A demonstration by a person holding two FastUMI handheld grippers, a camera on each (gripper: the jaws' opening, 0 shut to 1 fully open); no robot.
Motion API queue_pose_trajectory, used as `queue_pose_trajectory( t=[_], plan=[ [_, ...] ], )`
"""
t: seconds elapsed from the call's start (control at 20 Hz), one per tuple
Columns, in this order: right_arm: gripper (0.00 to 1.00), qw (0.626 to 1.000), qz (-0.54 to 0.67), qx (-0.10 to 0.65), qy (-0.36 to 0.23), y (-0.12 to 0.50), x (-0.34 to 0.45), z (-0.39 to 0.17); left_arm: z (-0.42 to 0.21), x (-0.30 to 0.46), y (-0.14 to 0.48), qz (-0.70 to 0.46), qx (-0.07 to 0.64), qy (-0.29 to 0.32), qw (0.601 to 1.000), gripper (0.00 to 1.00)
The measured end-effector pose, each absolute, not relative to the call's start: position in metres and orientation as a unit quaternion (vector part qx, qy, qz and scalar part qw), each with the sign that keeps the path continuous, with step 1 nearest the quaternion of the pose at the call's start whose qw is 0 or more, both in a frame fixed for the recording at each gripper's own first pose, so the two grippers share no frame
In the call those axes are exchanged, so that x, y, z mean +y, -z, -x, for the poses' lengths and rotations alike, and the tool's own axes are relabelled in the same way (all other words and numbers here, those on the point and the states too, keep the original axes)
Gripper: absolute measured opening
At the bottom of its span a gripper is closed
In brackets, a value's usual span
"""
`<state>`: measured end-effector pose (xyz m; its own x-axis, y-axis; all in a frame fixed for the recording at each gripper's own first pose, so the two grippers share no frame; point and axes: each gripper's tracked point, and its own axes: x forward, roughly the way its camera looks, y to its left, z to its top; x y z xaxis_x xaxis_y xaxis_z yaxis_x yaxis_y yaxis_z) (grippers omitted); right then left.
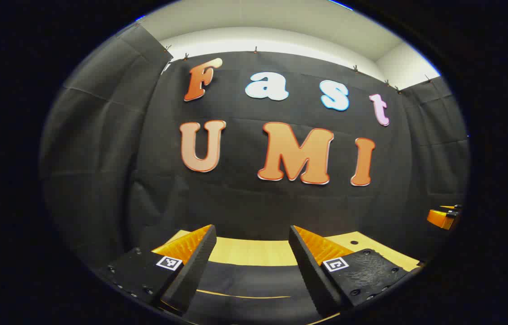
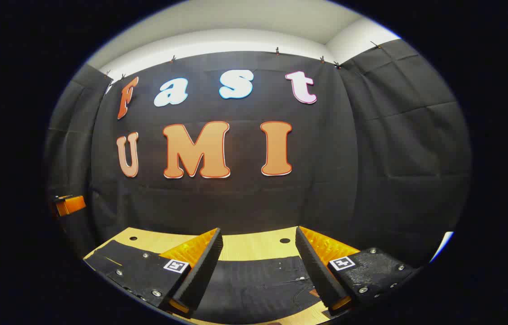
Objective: Grasp the waist and the cuffs of the jeans and fold them to make the two legs overlap; first hold the waist and fold one-third of the jeans toward the cuffs, then hold the cuffs and fold the remaining one-third in the same direction to finish folding.
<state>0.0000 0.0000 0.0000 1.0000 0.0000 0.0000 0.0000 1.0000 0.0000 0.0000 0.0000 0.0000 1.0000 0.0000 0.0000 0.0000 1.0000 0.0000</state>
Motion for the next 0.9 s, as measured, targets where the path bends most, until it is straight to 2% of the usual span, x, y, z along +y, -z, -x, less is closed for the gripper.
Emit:
queue_pose_trajectory(
  t=[0.15,0.2,0.25,0.3,0.45,0.65,0.7,0.8,0.9],
  plan=[
    [1.00,0.999,-0.017,0.006,-0.035,-0.005,0.018,-0.016,0.002,0.019,-0.007,-0.005,-0.006,-0.031,0.999,0.95],
    [0.97,0.998,-0.017,0.007,-0.058,-0.005,0.027,-0.025,0.003,0.021,-0.010,-0.006,-0.006,-0.038,0.999,0.98],
    [1.00,0.996,-0.016,0.009,-0.082,-0.008,0.035,-0.032,0.004,0.022,-0.010,-0.006,-0.005,-0.049,0.999,0.94],
    [0.97,0.995,-0.015,0.012,-0.097,-0.010,0.037,-0.039,0.006,0.022,-0.009,-0.003,0.000,-0.059,0.998,0.94],
    [0.98,0.991,-0.016,0.005,-0.131,-0.019,0.036,-0.053,0.004,0.011,-0.002,0.014,0.006,-0.079,0.997,0.95],
    [1.00,0.994,-0.014,0.003,-0.108,-0.021,0.013,-0.068,-0.013,-0.003,0.001,0.013,0.008,-0.072,0.997,0.97],
    [0.98,0.996,-0.015,0.004,-0.092,-0.020,0.005,-0.069,-0.019,-0.006,0.001,0.014,0.009,-0.061,0.998,0.97],
    [1.00,0.998,-0.022,0.012,-0.062,-0.013,-0.003,-0.067,-0.029,-0.014,-0.001,0.016,0.013,-0.032,0.999,0.98],
    [0.98,0.998,-0.026,0.011,-0.056,-0.011,0.004,-0.064,-0.033,-0.008,-0.009,0.015,0.001,-0.015,1.000,0.95]
  ],
)
